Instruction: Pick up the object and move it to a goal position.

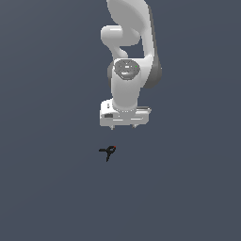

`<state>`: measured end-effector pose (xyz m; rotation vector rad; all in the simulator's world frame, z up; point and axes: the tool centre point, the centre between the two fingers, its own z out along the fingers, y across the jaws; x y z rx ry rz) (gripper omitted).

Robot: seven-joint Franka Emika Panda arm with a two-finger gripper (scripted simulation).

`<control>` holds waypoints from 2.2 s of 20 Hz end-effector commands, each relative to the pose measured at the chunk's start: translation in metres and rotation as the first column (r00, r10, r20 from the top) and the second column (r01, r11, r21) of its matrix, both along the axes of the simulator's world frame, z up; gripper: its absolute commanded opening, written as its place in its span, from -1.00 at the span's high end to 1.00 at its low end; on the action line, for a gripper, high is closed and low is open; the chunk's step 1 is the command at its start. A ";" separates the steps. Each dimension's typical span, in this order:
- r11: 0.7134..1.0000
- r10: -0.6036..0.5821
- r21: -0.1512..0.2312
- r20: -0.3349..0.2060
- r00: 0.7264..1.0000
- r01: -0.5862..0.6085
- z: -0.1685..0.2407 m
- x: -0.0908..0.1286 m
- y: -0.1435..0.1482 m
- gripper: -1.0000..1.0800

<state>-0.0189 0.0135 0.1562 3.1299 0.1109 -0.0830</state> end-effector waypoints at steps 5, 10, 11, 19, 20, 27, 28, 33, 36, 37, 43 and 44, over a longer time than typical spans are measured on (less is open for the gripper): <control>1.000 0.009 0.010 0.001 1.000 -0.009 0.004 0.000 0.009 -0.92; 0.999 0.023 0.032 0.003 1.000 -0.023 0.011 -0.001 0.028 -0.92; 0.999 0.023 0.032 0.003 1.000 -0.023 0.012 -0.001 0.028 -0.92; 0.999 0.013 0.031 0.003 1.000 -0.013 0.010 0.000 0.026 -0.92; 1.000 0.006 0.031 0.003 1.000 -0.006 0.009 0.001 0.026 -0.92; 0.995 -0.095 0.031 0.005 0.995 0.094 0.000 0.007 0.017 -0.92; 0.993 -0.115 0.031 0.005 0.993 0.115 -0.002 0.009 0.015 -0.92; 0.970 -0.242 0.029 0.007 0.970 0.242 -0.015 0.017 0.004 -0.92; 0.942 -0.336 0.027 0.009 0.942 0.335 -0.025 0.023 -0.005 -0.92; 0.930 -0.368 0.026 0.010 0.930 0.367 -0.029 0.025 -0.008 -0.92; 0.836 -0.548 0.020 0.019 0.836 0.548 -0.050 0.036 -0.028 -0.92; 0.817 -0.576 0.019 0.021 0.817 0.576 -0.053 0.038 -0.032 -0.92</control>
